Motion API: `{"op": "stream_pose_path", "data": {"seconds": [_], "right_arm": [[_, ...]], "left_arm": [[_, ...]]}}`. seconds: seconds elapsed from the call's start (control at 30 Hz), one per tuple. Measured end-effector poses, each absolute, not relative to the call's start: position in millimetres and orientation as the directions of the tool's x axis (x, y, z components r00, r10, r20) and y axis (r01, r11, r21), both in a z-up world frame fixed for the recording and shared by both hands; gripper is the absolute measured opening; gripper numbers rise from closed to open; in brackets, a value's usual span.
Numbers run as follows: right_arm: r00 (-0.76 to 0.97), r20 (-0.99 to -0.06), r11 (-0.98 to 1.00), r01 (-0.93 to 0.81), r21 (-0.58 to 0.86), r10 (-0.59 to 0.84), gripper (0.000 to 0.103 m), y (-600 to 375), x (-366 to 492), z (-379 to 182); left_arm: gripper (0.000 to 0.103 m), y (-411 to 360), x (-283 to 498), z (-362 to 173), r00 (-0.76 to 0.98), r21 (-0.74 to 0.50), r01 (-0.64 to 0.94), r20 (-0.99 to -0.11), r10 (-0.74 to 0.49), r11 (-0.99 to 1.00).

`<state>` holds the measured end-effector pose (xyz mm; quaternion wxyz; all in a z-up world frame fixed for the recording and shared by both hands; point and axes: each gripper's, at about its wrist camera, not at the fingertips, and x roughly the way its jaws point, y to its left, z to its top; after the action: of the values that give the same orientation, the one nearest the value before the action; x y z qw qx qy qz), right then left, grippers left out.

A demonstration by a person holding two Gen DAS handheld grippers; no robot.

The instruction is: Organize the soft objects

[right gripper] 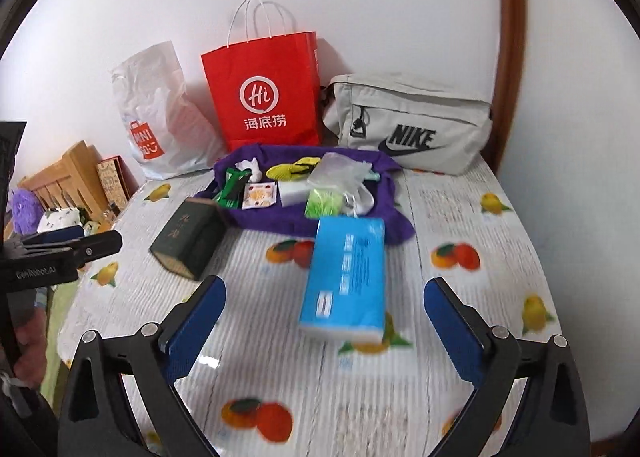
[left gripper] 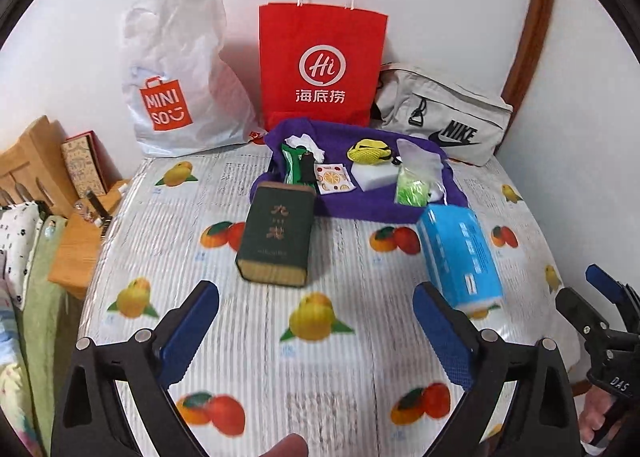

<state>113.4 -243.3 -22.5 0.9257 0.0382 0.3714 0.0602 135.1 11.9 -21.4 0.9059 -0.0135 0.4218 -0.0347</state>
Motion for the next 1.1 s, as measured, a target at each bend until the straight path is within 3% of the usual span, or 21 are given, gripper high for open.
{"op": "stream_pose_path", "data": {"seconds": [0.43, 1.1], "right_arm": [[0.753, -0.651, 0.995, -0.06, 0.077, 0.096, 0.099, -241.9, 23.8, -21.9], [0.78, -0.619, 0.996, -0.051, 0.079, 0.089, 0.099, -238.1, -13.3, -16.1]], "left_arm": [[0.098, -3.6, 40.7, -15.2, 0.697, -0.008, 0.053, -0.716, -0.042, 0.999], [0.098, -0.5, 5.6, -6.5, 0.727, 0.019, 0.029, -0.687, -0.008, 0.999]]}}
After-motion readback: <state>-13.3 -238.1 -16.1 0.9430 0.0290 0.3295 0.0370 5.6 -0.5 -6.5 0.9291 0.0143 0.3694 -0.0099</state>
